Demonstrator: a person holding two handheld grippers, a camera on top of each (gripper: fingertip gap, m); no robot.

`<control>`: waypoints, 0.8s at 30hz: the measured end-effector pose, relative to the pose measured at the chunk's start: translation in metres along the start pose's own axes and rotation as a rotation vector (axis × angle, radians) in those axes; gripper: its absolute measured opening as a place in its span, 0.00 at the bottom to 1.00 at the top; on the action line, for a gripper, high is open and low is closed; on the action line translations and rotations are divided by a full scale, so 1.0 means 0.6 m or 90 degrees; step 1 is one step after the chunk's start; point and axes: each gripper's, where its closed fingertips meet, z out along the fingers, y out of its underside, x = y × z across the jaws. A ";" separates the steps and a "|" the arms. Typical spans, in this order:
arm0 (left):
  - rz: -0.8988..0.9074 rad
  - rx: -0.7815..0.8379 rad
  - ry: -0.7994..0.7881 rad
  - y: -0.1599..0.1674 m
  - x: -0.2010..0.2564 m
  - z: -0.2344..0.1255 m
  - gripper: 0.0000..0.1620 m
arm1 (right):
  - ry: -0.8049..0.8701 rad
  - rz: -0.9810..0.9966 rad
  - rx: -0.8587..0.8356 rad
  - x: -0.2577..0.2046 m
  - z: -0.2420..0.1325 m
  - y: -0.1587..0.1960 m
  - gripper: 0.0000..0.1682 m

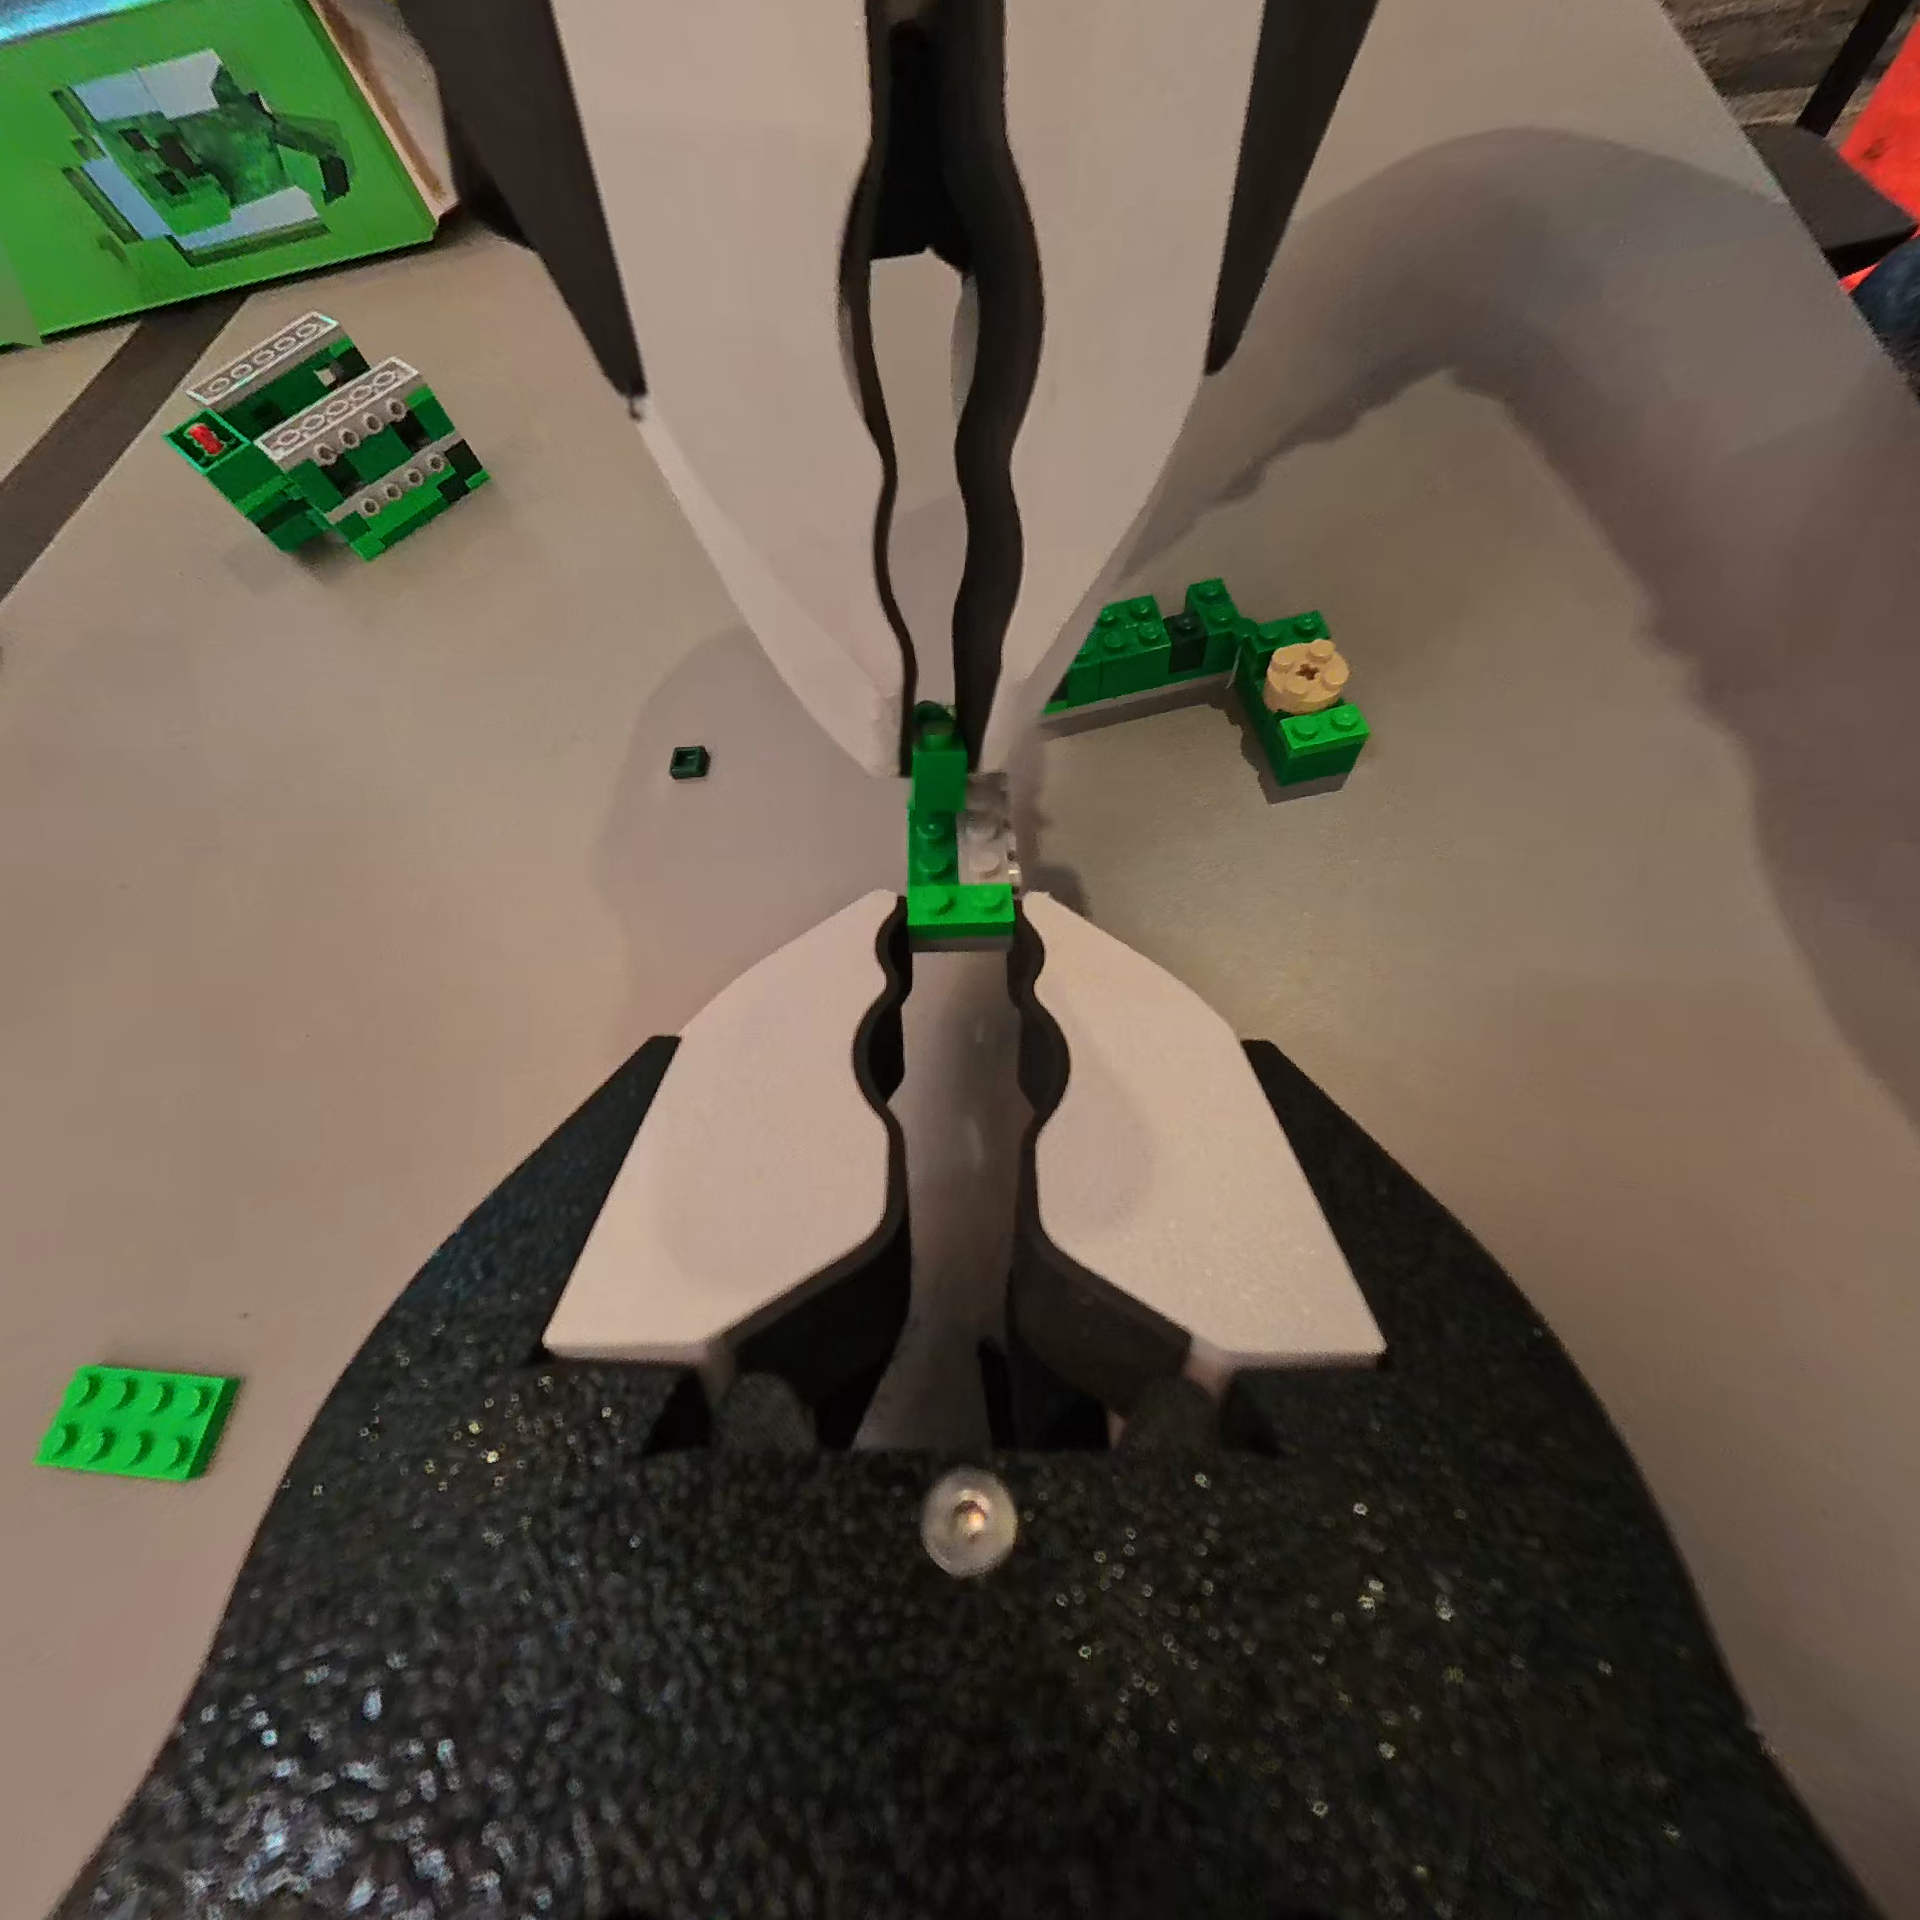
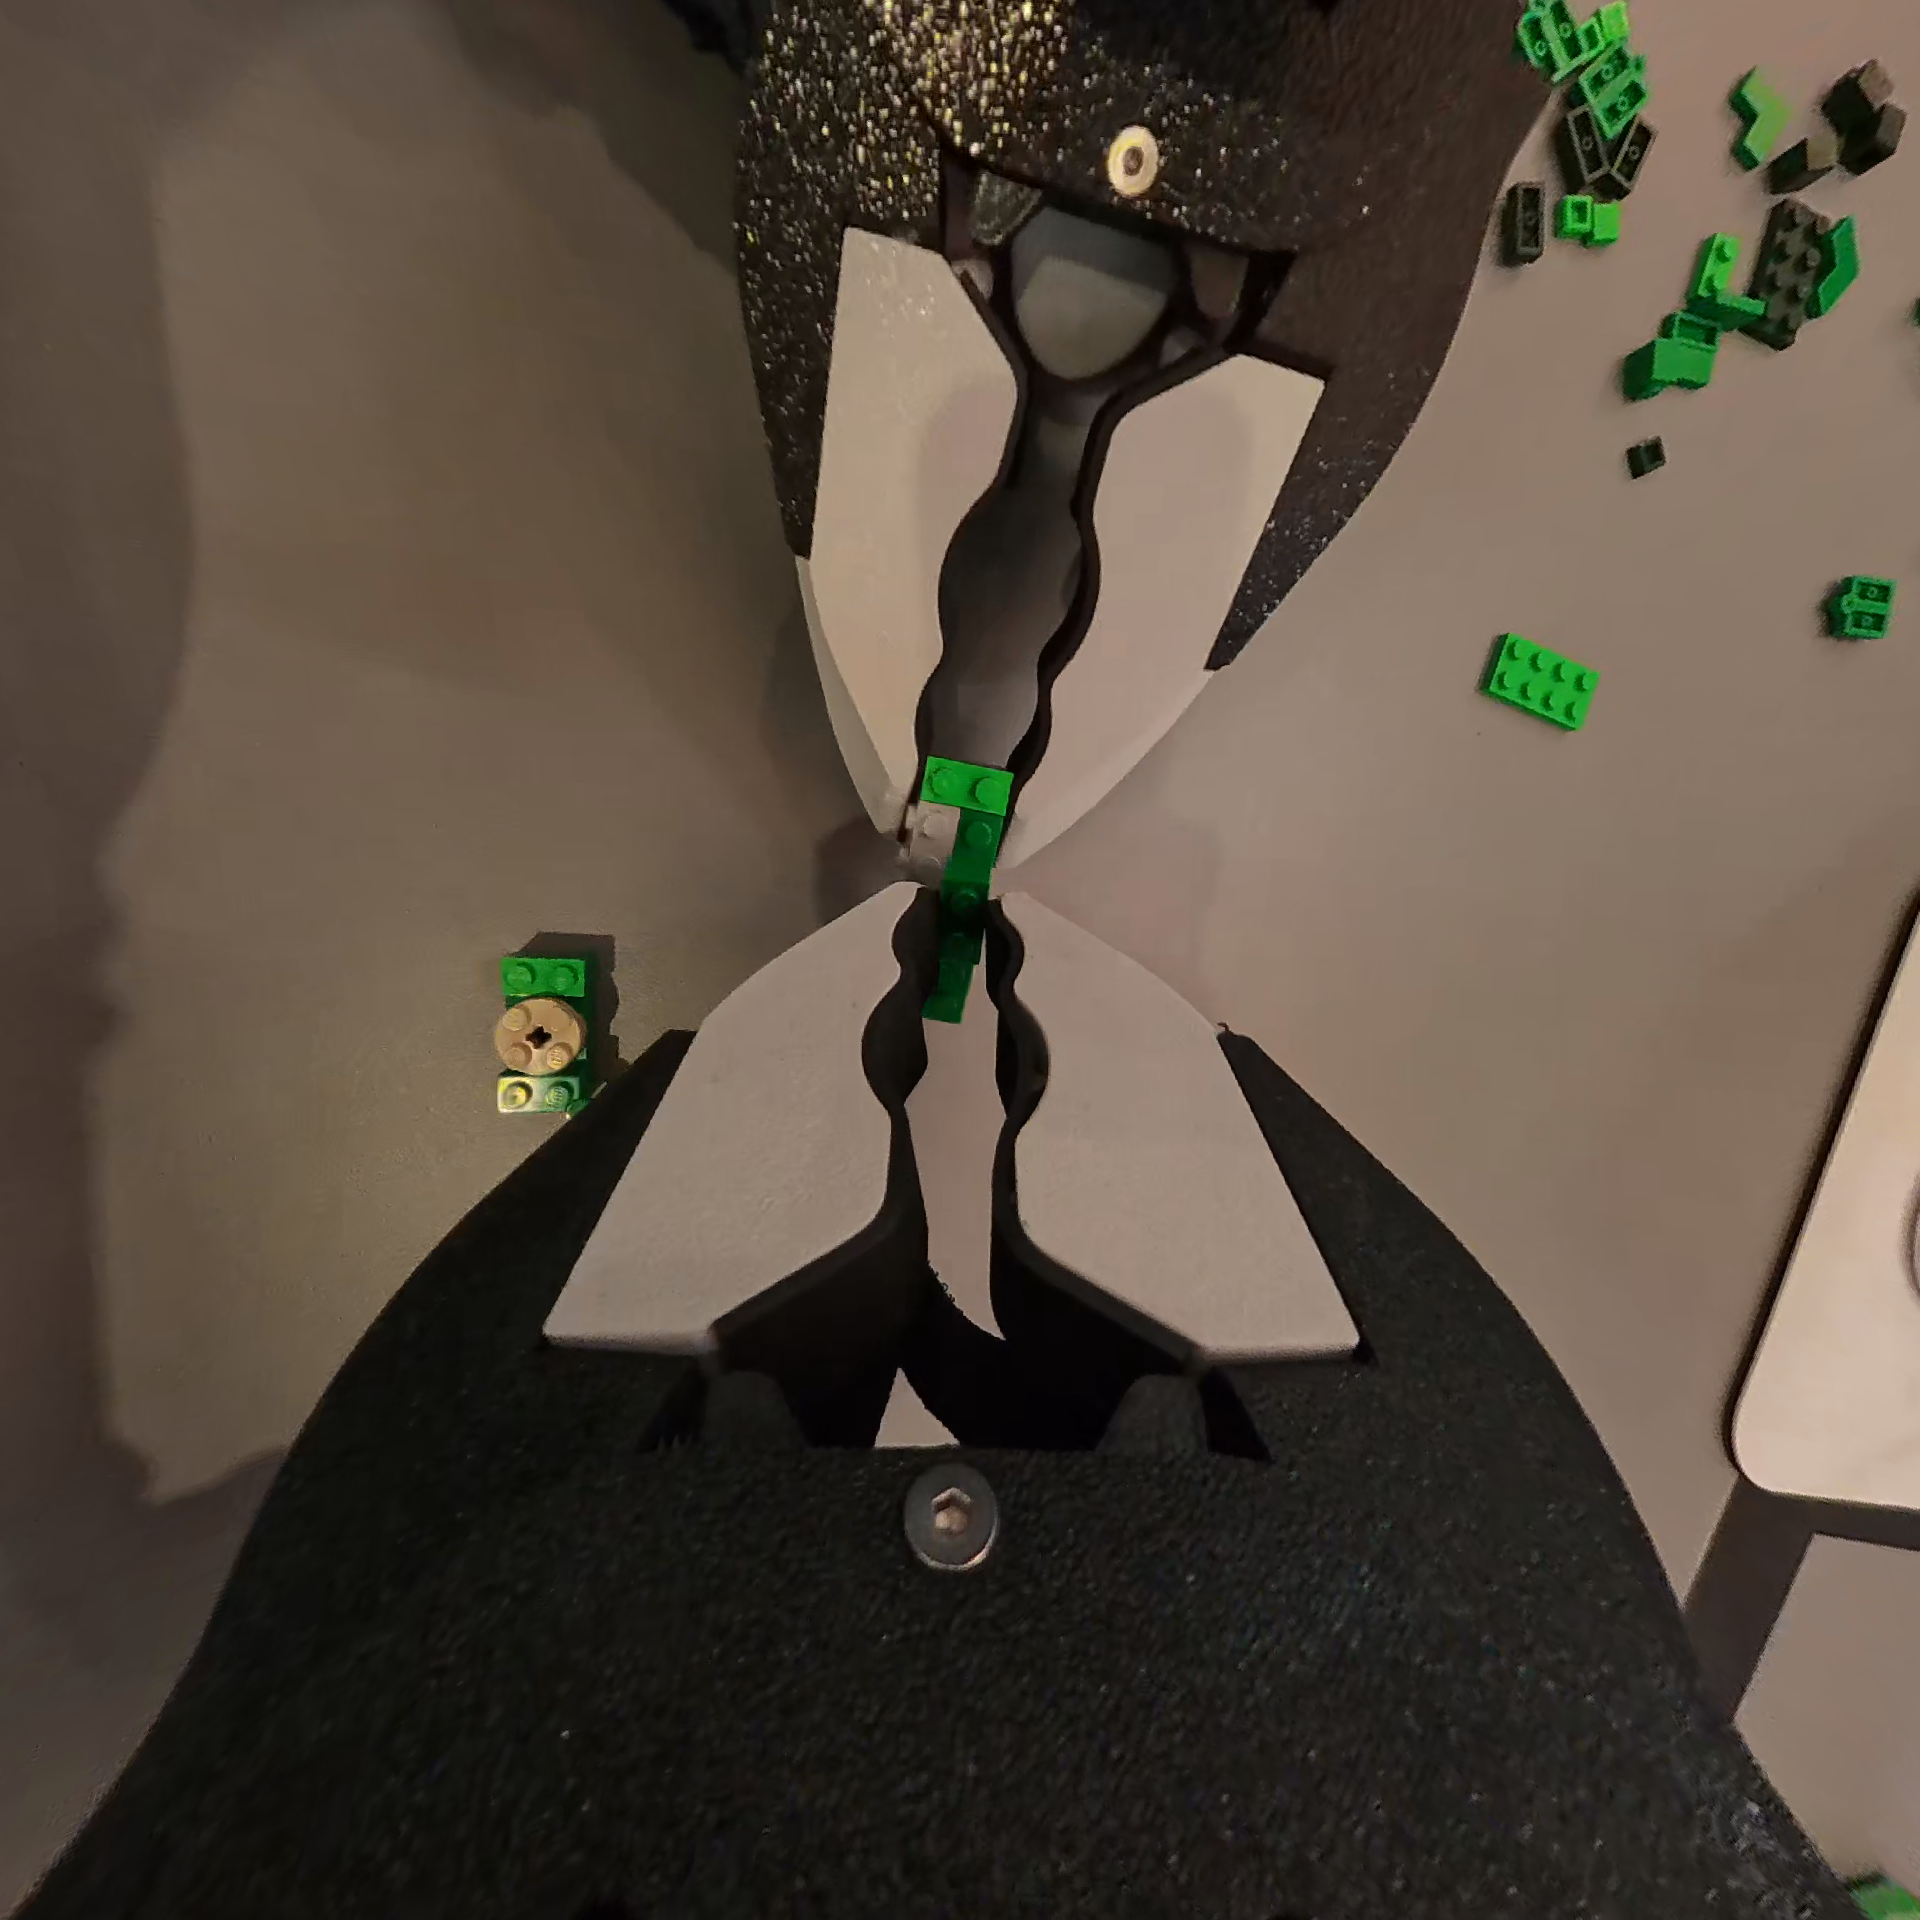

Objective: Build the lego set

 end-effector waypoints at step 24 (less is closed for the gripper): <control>0.003 0.010 0.001 -0.004 0.001 -0.001 0.10 | -0.020 0.062 -0.050 -0.005 0.005 0.007 0.06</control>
